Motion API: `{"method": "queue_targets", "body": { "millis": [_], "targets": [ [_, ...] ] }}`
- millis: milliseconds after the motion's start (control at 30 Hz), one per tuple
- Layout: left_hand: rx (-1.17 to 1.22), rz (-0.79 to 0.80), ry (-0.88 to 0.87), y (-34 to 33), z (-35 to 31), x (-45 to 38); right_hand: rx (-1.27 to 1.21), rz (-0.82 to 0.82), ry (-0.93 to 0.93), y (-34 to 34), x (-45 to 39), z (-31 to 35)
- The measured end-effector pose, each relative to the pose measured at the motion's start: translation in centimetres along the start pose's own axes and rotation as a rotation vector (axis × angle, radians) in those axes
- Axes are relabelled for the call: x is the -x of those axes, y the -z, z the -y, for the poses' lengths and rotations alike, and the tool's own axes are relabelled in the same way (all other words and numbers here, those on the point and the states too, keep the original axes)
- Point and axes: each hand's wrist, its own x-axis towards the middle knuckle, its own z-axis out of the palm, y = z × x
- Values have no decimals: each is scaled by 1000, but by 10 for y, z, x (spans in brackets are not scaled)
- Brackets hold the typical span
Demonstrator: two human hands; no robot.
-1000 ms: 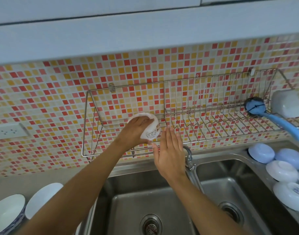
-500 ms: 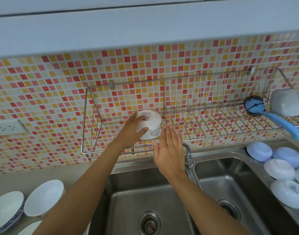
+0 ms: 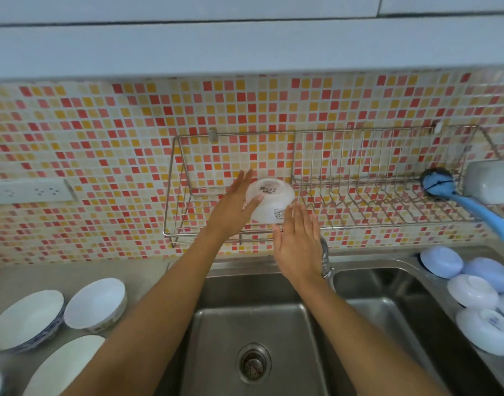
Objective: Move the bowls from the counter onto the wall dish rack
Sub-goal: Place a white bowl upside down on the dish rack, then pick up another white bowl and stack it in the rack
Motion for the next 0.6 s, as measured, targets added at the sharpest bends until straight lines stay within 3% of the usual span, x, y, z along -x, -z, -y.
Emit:
{"method": "queue_targets", "body": {
  "millis": [100, 233, 600],
  "targets": [
    [-103, -56, -24, 12, 1, 50, -44, -28, -1, -2, 15, 10],
    [-247, -100, 4, 25, 41, 133, -182, 84, 185, -18, 79, 60],
    [-459, -180, 687, 133, 163, 401, -446, 586, 603, -65, 229, 258]
  ]
}}
